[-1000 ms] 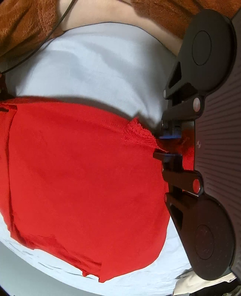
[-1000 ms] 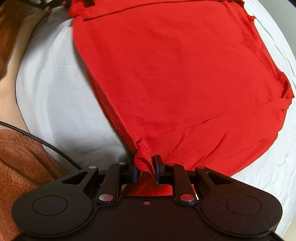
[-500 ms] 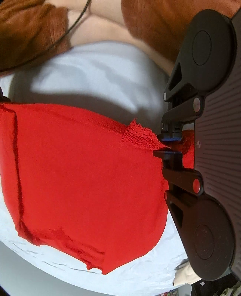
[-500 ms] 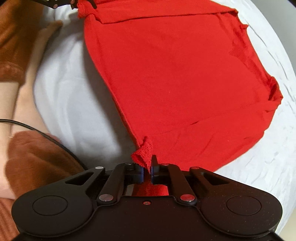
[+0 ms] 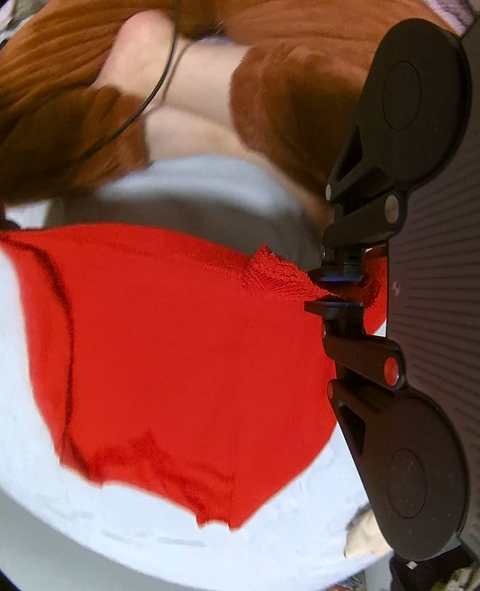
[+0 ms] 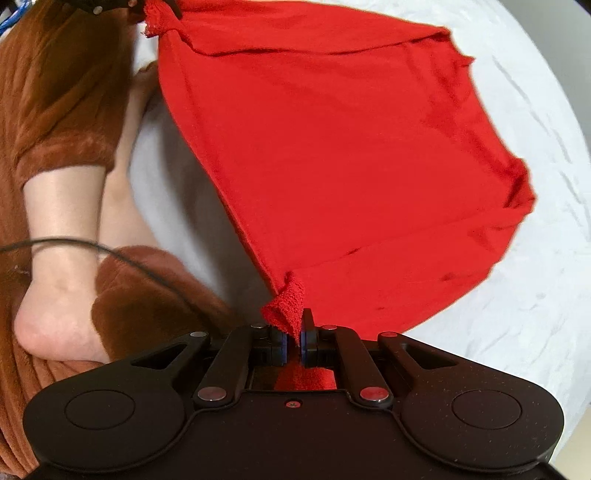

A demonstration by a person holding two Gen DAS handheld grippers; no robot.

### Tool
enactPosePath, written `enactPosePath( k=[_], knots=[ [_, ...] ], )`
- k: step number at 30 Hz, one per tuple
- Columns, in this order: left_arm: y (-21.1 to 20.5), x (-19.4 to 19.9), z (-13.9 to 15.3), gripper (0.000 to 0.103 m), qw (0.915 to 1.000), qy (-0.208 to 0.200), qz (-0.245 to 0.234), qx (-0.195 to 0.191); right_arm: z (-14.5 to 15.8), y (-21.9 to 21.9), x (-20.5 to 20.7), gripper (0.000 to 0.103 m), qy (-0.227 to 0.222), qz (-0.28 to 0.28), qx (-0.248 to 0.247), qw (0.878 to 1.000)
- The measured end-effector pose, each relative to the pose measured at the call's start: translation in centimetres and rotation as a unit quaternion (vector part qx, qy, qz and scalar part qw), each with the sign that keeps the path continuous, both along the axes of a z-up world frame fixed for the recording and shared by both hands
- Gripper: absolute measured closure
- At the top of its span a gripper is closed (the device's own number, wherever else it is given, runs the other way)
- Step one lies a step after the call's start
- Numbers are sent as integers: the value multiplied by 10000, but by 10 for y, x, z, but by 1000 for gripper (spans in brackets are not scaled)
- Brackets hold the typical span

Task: Fold clothes
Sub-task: 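Lift the hem with both tools and fold it over toward the collar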

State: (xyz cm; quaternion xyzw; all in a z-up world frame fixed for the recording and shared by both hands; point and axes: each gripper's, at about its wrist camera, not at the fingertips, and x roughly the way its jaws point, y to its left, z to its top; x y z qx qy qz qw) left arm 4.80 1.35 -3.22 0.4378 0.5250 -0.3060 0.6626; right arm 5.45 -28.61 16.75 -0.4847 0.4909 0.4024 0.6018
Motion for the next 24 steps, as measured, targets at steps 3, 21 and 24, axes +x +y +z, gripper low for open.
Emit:
enactPosePath(
  k=[3,21,24],
  knots=[
    [6,17,16,95,9995,-254,183,-33,18,-5,14,98,-166,-75,39,9998],
    [21,154,44,95,9918,-1067,540,454,12,61,164,99,-993,-370,88,9943],
    [25,183,38,95,9903,-1137,670,442,5,70,193,99,-1074,-407,59,9934]
  ],
)
